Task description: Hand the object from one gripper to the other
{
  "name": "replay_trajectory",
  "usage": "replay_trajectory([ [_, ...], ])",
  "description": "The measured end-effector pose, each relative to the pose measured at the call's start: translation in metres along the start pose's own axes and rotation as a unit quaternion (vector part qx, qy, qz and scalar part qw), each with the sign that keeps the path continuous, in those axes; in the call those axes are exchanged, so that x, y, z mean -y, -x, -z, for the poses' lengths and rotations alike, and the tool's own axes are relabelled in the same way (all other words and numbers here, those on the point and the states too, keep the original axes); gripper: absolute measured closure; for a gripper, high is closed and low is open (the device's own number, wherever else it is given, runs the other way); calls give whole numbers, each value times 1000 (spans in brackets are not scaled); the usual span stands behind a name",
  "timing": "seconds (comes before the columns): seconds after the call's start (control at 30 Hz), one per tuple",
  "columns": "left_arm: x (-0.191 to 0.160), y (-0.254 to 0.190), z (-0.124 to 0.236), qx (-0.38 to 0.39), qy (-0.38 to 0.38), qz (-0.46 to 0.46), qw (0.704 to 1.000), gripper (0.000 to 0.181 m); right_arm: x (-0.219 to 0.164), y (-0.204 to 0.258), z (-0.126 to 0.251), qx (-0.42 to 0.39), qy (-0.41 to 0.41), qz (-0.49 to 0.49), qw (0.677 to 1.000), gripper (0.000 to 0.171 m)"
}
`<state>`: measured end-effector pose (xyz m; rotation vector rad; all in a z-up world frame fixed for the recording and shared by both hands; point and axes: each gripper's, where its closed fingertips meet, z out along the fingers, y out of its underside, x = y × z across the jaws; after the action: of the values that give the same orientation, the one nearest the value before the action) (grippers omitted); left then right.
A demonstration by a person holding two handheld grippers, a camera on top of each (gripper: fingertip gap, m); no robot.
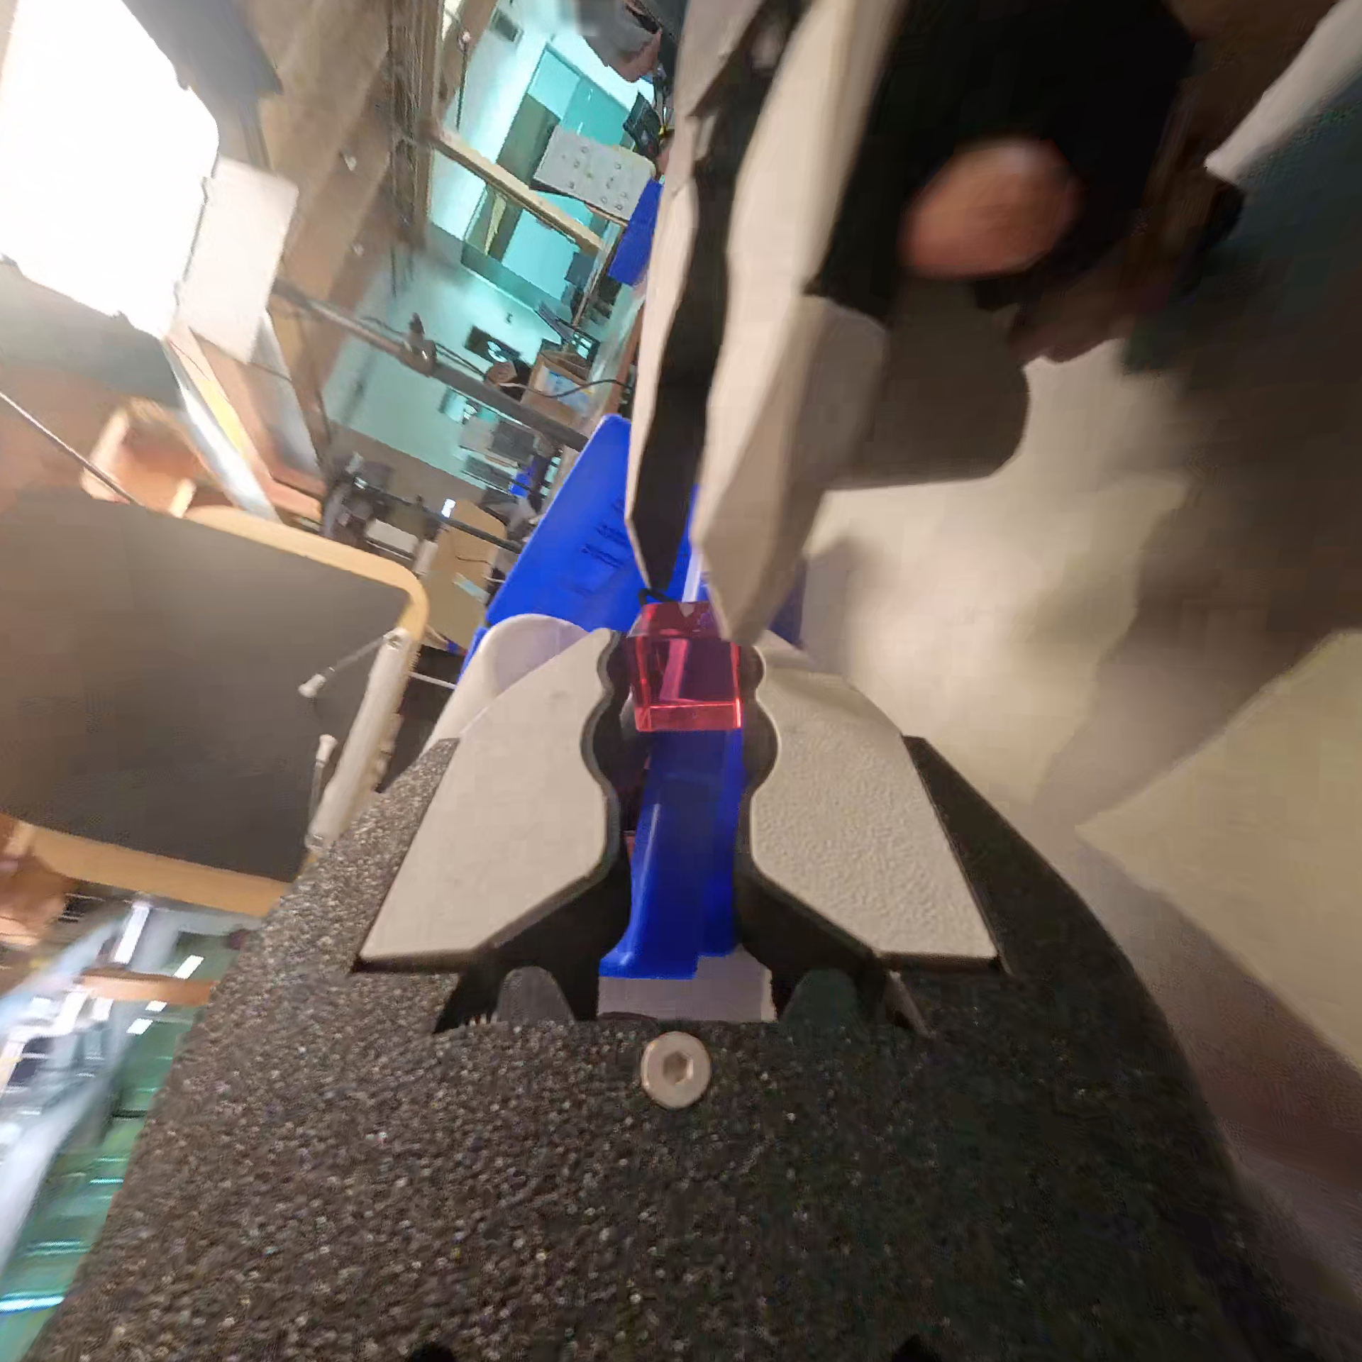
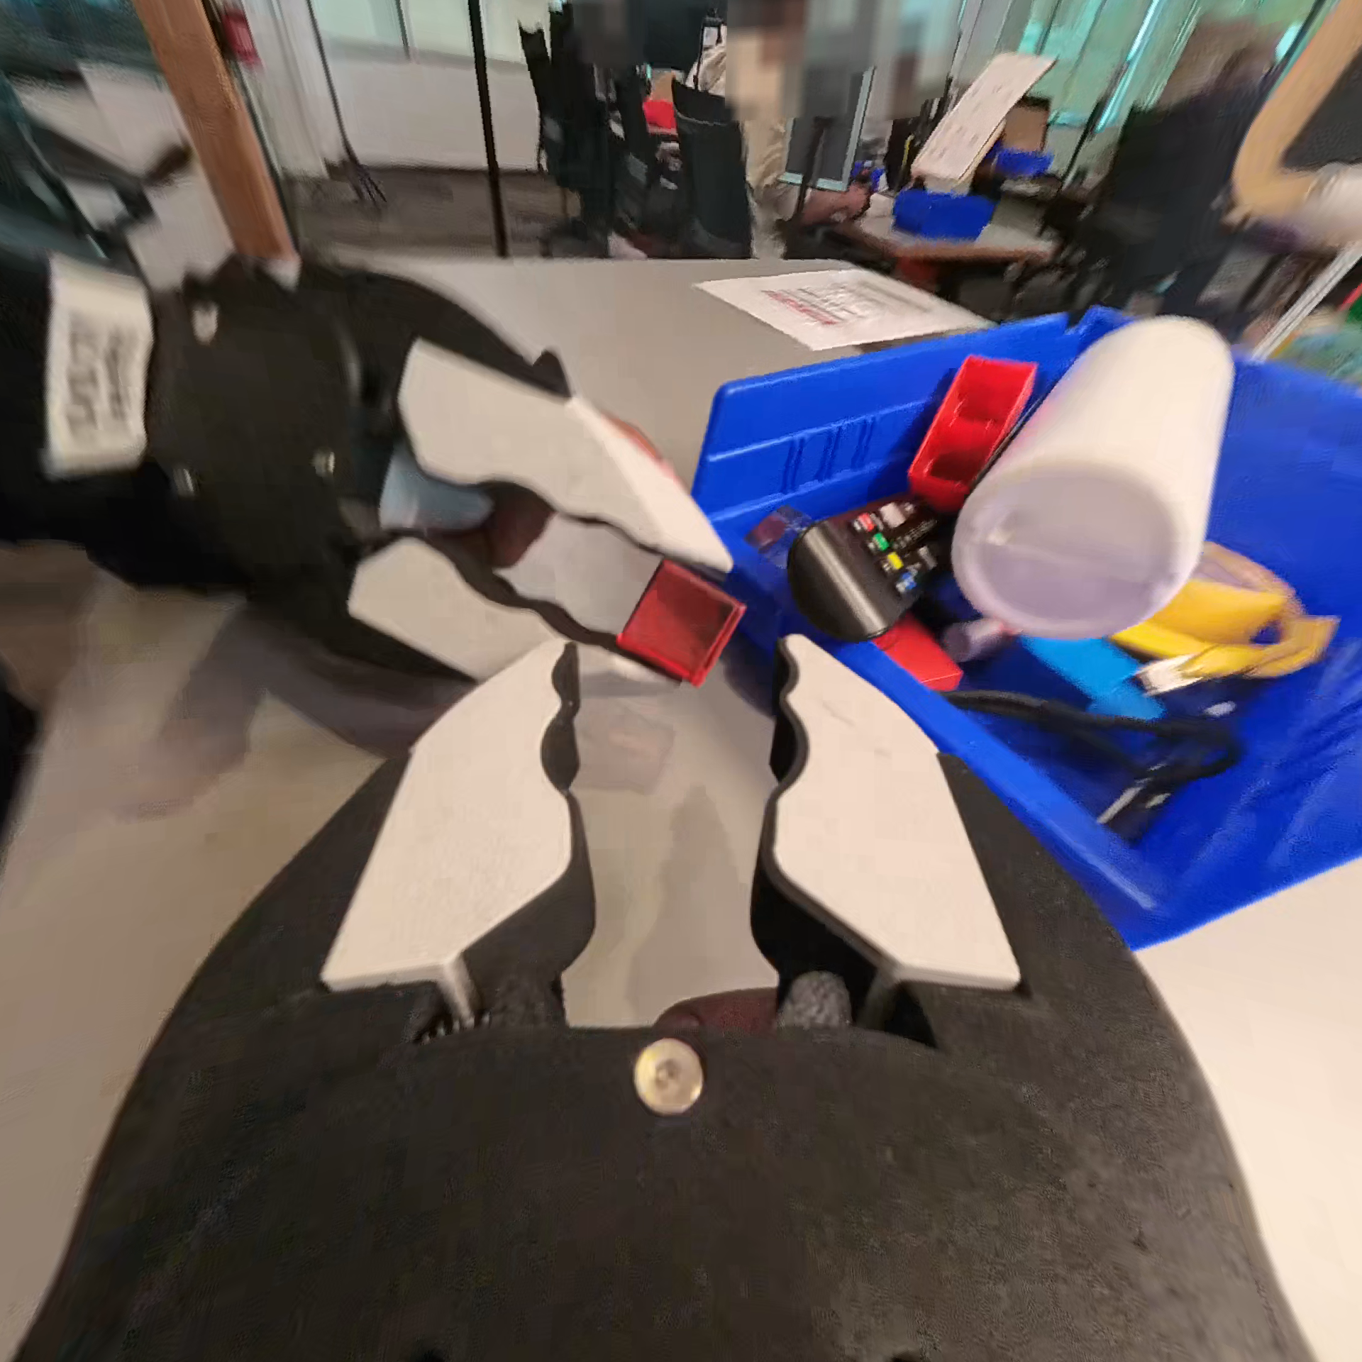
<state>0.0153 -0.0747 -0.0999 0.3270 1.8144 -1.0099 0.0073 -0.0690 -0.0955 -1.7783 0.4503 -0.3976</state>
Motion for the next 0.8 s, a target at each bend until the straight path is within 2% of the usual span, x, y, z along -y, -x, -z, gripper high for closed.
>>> replay_trajectory([
  [0.13, 4, -4, 0, 16, 2, -53, 998, 153, -1, 3, -4, 39, 0, -99, 994, 120],
  [0.2, 4, -5, 1, 18, 4, -67, 998, 153, -6, 4, -7, 33, 17, -103, 994, 124],
  [0.27, 5, -6, 1, 21, 1, -78, 997, 153, -8, 5, -9, 21, 24, -84, 996, 142],
  [0.3, 5, -6, 1, 15, -1, -71, 997, 153, -7, 3, -9, 8, 23, -65, 998, 142],
  [0.37, 2, -9, 0, -18, 2, -20, 1000, 146, -7, -5, -7, -33, 24, -4, 999, 143],
  [0.47, -3, -7, -1, -76, 3, 118, 990, 138, -5, -18, -1, -99, 27, 103, 989, 144],
  [0.53, -4, -5, 0, -123, 3, 233, 965, 134, -4, -23, 3, -134, 31, 172, 975, 144],
  [0.67, 0, -1, 4, -220, -17, 446, 867, 132, -2, -19, 4, -170, 37, 300, 938, 144],
  [0.73, 3, 1, 6, -247, -31, 508, 825, 131, -1, -11, 2, -167, 32, 338, 926, 144],
  [0.8, 6, -3, 7, -273, -37, 542, 794, 130, 1, -3, 1, -161, 22, 361, 918, 143],
])
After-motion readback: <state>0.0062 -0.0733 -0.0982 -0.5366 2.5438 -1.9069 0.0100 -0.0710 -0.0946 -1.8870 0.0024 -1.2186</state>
